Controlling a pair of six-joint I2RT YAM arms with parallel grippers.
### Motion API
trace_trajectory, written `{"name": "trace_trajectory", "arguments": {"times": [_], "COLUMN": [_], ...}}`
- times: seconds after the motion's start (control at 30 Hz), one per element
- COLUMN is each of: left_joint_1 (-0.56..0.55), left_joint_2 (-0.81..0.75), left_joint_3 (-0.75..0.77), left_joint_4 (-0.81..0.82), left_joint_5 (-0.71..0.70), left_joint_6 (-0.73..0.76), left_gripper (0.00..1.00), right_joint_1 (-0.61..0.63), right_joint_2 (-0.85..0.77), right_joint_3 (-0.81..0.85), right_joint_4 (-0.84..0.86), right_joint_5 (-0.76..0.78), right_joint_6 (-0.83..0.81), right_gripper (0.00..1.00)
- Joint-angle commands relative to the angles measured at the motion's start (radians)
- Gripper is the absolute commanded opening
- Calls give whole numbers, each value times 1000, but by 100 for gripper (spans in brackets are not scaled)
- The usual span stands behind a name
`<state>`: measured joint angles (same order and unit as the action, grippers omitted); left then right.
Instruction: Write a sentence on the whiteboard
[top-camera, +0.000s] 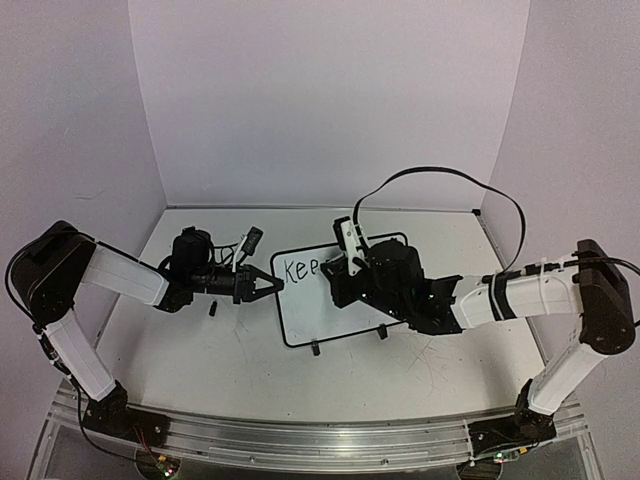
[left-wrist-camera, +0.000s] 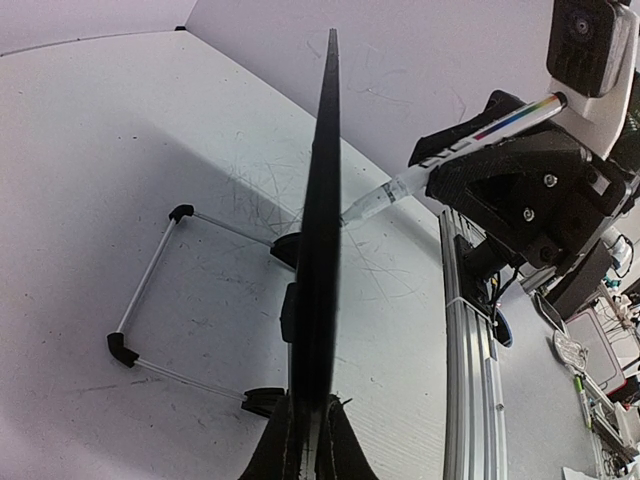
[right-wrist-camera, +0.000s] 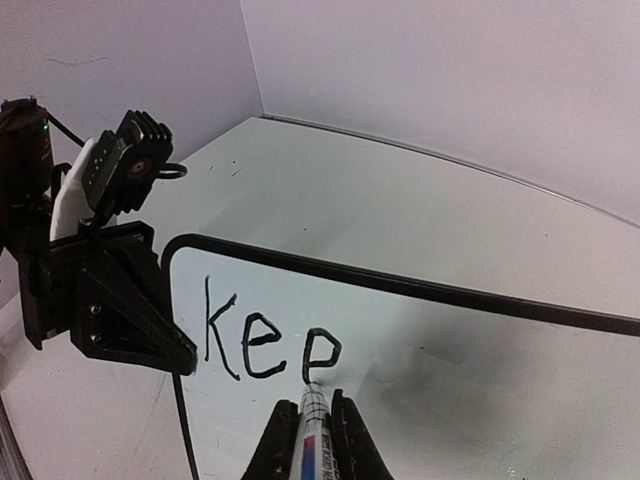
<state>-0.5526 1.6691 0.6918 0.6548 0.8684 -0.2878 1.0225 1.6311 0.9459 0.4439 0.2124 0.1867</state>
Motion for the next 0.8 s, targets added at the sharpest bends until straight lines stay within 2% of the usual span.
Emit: {"name": "trace_trajectory", "arguments": {"times": [0.0,0.27,0.5,0.77], "left_joint_1": [0,1,0,0], "left_joint_2": [-34,-33,-24,-24], "left_joint_3": [11,11,17,15], "left_joint_4": [9,6,6,6], "left_joint_5": [33,30,32,32], "left_joint_6": [9,10,11,13], "left_gripper": [0,0,0,0], "right_joint_1": [-8,-8,-9,-15], "right_joint_2": [-34,-78,-171,-78], "right_joint_3": [-14,-17,-49,-1], "right_joint_4": [-26,-24,17,35], "right_joint_5": [54,84,-16,-6], "right_joint_6": [-7,-25,-26,-42], "right_gripper": [0,0,0,0]}}
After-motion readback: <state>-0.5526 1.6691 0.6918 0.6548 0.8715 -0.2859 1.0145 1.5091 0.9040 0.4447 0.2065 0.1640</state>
